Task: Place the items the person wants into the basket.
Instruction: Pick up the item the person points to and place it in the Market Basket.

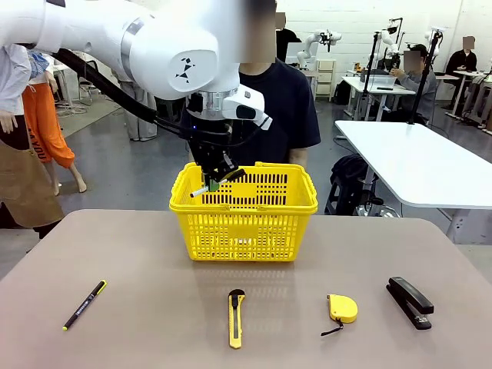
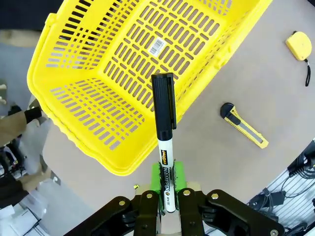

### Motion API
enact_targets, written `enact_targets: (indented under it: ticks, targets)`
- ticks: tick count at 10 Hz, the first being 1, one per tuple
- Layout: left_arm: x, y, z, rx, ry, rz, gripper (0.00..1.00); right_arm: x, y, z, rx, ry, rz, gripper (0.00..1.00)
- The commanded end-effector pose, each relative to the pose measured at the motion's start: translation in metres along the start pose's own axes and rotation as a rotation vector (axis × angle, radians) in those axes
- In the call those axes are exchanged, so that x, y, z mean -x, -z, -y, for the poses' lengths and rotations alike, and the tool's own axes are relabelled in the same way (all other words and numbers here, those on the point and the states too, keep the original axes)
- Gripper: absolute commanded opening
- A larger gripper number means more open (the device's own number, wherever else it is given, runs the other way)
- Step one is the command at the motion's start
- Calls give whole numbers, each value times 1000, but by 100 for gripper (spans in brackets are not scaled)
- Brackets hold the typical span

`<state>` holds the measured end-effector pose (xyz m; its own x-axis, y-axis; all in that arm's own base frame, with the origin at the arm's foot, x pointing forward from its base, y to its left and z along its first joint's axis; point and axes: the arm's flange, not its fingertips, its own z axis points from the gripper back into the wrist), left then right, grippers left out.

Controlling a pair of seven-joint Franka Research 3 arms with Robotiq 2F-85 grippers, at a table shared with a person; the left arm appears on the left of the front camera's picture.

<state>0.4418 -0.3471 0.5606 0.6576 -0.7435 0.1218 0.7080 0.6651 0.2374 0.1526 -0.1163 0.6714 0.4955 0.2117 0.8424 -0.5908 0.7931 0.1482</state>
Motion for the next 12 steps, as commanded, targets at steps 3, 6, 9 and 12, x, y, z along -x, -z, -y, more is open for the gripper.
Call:
enact_targets:
  ticks: [3, 6, 9, 12]
  targets:
    - [3, -1, -4, -14, -24, -1, 11, 1, 0, 0, 4, 8, -12, 100]
    - [1, 1, -4, -3, -8, -2, 11, 1, 0, 0, 4, 8, -12, 100]
    - [-52, 20, -49, 72, 157, -27, 11, 1, 0, 0, 4, 8, -12, 100]
    - [-80, 40, -71, 103, 236, -18, 11, 1, 0, 0, 4, 8, -12, 100]
